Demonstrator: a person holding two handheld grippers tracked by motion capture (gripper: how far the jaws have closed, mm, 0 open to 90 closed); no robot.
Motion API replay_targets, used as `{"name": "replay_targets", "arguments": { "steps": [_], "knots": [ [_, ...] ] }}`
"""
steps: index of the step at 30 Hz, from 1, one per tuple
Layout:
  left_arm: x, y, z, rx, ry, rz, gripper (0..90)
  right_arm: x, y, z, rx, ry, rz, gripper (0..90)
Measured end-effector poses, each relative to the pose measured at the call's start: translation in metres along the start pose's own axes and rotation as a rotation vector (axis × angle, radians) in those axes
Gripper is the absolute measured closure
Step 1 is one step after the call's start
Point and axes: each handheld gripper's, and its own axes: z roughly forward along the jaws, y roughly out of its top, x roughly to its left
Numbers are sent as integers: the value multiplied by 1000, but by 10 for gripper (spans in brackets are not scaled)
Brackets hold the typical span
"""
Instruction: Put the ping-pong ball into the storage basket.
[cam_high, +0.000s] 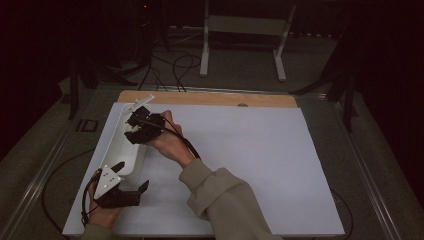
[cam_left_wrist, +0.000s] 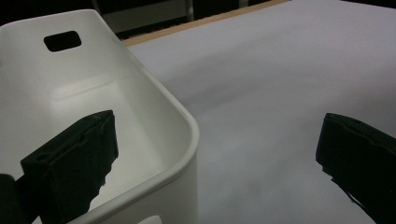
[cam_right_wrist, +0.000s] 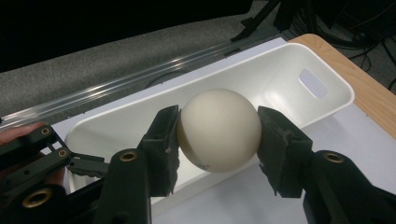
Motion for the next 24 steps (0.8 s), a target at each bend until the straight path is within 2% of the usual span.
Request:
{"name": "replay_targets", "arguments": {
  "steps": [24],
  "knots": [
    [0,0,0,-3,0,-1,0,12,8,12,3,16,-8,505]
  ]
}}
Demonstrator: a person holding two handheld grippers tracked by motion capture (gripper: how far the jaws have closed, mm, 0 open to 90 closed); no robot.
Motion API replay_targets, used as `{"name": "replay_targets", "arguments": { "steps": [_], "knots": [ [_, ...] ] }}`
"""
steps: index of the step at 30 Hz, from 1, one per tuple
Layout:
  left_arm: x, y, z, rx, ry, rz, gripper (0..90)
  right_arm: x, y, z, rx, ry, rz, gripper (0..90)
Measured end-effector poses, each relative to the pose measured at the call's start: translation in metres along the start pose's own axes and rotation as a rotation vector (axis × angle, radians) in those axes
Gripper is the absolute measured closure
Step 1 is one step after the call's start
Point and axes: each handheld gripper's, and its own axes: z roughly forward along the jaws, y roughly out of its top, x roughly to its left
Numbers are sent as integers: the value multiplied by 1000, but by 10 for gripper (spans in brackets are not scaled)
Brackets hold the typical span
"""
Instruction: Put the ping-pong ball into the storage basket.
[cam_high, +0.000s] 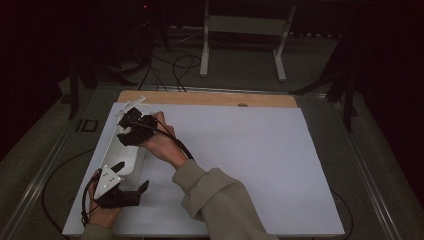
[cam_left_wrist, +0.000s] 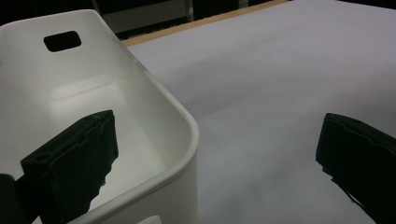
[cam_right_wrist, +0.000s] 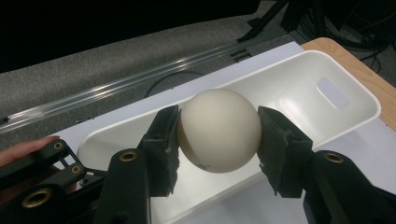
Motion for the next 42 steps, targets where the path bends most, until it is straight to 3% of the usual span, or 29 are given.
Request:
{"name": "replay_targets", "arguments": {
  "steps": [13,14,15,17,23,42],
  "knots": [
    [0,0,0,-2,-1,-2,0,5,1,10,14,17,16,494],
    [0,0,0,-1,-1,-2,0,5,1,11,11,19,27,439],
    [0,0,0,-1,-1,-2,0,4,2,12,6,34,52,268],
    [0,0,0,-2,-1,-2,0,3,1,13,6,11,67,139],
    [0,0,0,-1,-1,-1,0,-2,-3,11,32,0,68,109],
    [0,0,0,-1,3,1,0,-9,-9,-2,33,-20,56,109]
  ]
}}
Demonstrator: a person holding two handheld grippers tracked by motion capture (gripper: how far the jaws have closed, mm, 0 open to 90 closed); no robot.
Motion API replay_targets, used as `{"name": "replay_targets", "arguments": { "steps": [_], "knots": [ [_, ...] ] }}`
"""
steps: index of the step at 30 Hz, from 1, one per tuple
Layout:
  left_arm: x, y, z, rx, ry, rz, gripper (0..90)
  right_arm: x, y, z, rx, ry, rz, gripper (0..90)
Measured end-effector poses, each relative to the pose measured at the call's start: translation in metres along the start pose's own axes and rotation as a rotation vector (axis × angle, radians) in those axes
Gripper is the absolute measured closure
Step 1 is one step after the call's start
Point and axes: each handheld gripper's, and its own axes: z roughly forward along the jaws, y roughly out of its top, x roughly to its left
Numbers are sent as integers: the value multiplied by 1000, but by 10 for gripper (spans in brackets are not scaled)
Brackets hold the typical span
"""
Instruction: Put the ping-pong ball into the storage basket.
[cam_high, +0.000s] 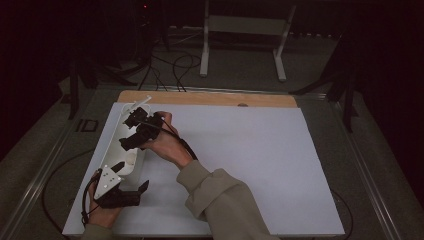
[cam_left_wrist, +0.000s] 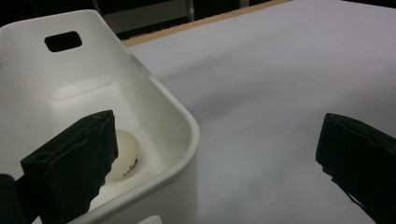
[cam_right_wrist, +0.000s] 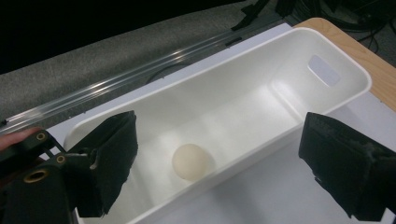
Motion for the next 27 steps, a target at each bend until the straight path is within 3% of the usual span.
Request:
{"name": "replay_targets", "arguments": {
  "steps": [27],
  "knots": [
    [0,0,0,4,4,5,0,-21,-26,-30,-25,-55,21,111]
  ]
}}
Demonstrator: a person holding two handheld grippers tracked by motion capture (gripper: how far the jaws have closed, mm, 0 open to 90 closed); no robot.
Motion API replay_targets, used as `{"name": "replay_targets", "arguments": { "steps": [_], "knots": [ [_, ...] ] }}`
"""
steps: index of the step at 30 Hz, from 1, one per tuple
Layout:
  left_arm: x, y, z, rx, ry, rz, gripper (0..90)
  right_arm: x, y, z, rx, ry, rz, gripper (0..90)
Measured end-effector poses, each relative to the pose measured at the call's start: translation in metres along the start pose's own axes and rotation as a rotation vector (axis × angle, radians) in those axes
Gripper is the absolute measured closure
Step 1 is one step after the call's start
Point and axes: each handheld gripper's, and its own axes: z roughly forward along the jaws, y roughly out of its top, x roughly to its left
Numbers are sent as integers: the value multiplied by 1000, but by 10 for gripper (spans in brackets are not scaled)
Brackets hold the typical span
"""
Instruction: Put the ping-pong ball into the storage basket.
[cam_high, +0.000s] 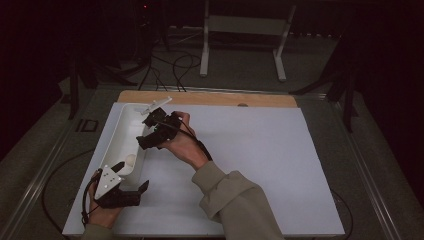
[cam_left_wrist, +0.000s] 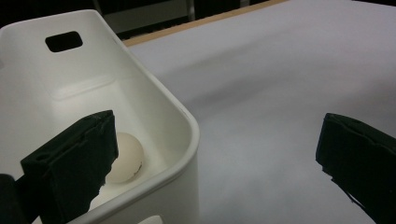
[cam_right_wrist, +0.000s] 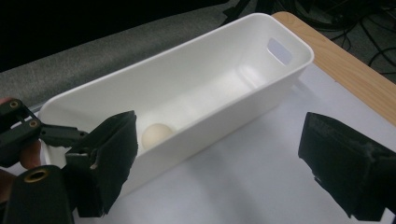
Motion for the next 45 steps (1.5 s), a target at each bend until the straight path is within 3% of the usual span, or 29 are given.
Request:
{"name": "replay_targets", "arguments": {
  "steps": [19,45],
  "knots": [
    [-1,0,0,1,4,-2,0,-18,-25,-22,-14,-28,32,109],
    [-1,0,0,5,6,3,0,-45,-77,-54,-23,-89,87,104]
  ]
}}
